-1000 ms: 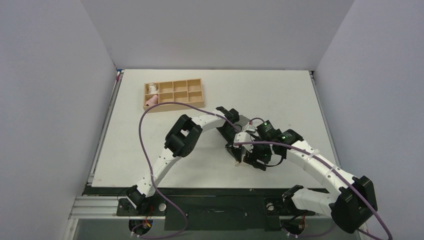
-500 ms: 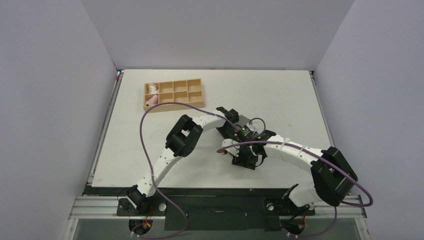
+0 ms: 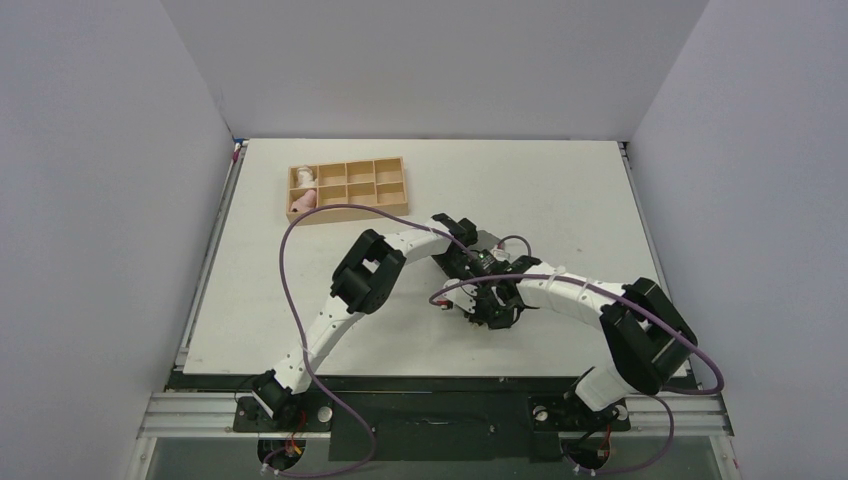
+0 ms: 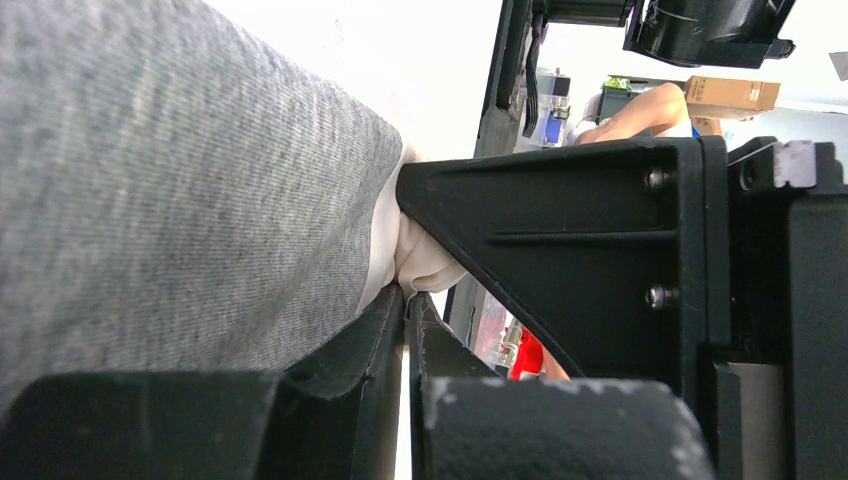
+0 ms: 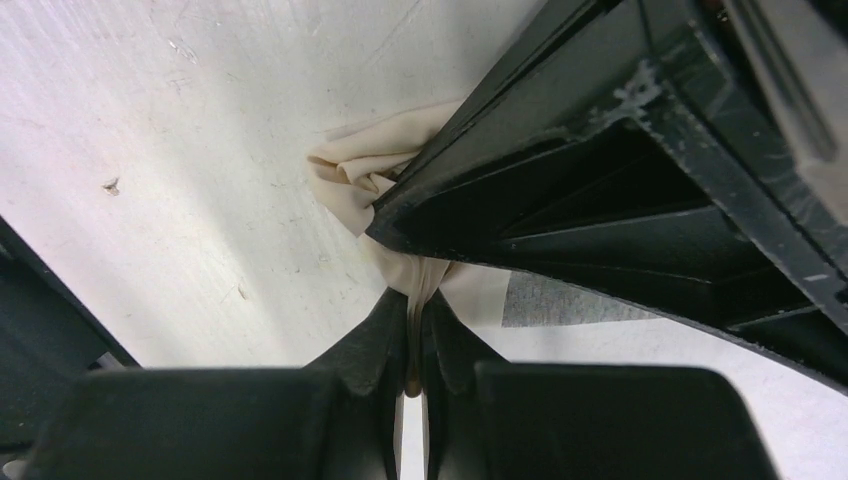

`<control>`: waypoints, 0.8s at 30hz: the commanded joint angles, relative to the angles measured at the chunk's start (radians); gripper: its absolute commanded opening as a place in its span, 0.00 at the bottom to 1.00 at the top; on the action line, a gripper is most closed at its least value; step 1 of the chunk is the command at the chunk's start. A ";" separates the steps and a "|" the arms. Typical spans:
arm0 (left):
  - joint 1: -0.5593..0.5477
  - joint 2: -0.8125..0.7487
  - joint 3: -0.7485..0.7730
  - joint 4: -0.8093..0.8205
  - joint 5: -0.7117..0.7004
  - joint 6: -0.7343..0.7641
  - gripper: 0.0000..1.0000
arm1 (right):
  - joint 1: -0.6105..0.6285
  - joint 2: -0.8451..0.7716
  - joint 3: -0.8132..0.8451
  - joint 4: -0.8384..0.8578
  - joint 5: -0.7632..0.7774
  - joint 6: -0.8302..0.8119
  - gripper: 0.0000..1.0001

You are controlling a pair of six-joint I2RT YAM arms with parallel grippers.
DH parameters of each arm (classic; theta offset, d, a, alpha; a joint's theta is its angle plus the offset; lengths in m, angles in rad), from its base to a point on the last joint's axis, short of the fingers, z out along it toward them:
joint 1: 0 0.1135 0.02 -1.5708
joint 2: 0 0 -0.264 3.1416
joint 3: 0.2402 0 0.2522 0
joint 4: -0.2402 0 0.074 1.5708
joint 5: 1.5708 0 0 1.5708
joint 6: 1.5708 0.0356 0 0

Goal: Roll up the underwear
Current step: Roll the underwear to the center of the board.

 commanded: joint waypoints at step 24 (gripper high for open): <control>0.093 -0.214 -0.226 0.308 -0.121 -0.142 0.56 | -0.195 0.202 0.156 -0.284 -0.315 -0.192 0.00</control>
